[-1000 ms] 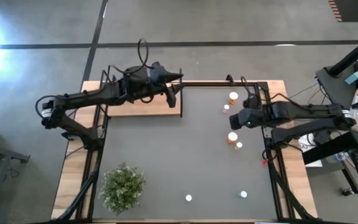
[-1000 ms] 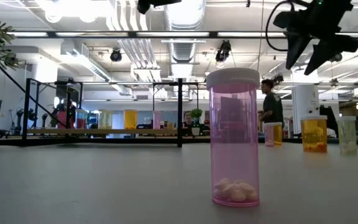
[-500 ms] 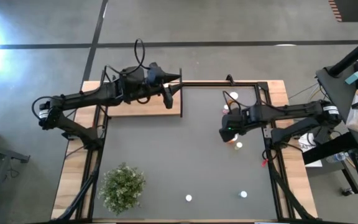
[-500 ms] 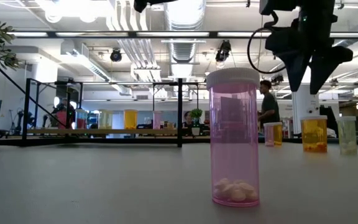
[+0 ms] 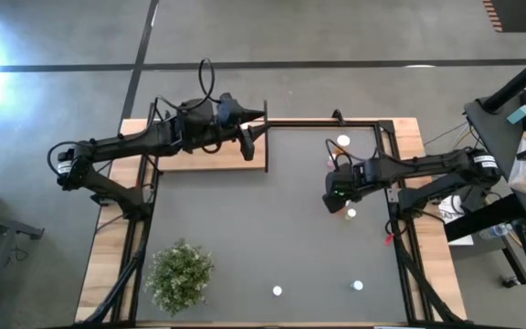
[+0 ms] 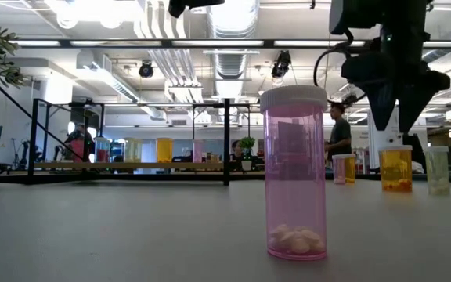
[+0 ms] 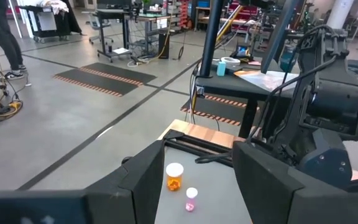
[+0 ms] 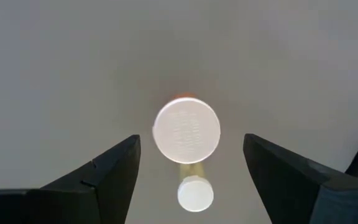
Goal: Pick and place medicine bottles onto shelf by color
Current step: Move the bottom orange pill bottle to the middle of the table
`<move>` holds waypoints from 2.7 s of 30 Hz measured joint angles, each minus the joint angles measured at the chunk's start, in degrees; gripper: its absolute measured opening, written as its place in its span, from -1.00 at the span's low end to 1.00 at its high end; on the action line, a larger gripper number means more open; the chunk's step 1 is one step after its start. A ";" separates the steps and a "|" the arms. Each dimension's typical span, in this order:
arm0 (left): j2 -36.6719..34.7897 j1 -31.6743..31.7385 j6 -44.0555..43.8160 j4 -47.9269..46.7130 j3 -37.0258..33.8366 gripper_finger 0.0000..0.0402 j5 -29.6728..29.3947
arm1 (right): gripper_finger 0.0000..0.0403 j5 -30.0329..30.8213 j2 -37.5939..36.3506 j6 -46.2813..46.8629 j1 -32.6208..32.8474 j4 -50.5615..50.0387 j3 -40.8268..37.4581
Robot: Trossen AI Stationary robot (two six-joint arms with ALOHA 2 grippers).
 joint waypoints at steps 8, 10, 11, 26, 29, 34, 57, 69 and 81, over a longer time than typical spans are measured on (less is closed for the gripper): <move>0.02 0.00 0.00 0.02 -0.04 -0.13 0.00 | 0.37 -0.56 0.10 -0.94 0.00 2.44 -0.71; 0.02 0.00 0.02 0.02 -0.04 -0.13 0.00 | 0.38 -0.57 0.19 -1.06 0.02 2.41 -1.14; 0.02 0.00 0.02 0.02 -0.04 -0.13 0.00 | 0.38 -0.56 0.22 -1.06 0.02 2.53 -1.52; 0.04 0.00 0.04 0.06 -0.04 -0.13 0.00 | 0.37 -2.04 0.16 0.89 0.01 9.55 -6.73; 0.04 0.00 0.04 0.07 -0.04 -0.13 0.00 | 0.36 -1.83 0.16 0.89 0.02 9.64 -7.14; 0.04 0.00 0.04 0.07 -0.05 -0.13 0.00 | 0.24 -0.54 0.16 0.72 0.02 9.88 -7.31; 0.02 0.00 0.04 0.09 -0.06 -0.13 0.00 | 0.02 -0.45 0.28 -3.34 -0.15 12.06 -2.68; -1.37 0.00 -0.04 0.05 -0.06 -0.13 -0.64 | 0.02 -0.76 12.77 -20.95 -0.74 13.33 10.57; -4.93 0.09 -2.99 -8.13 -0.08 -0.13 -0.74 | 0.02 -0.76 29.37 -27.19 -1.75 8.75 28.99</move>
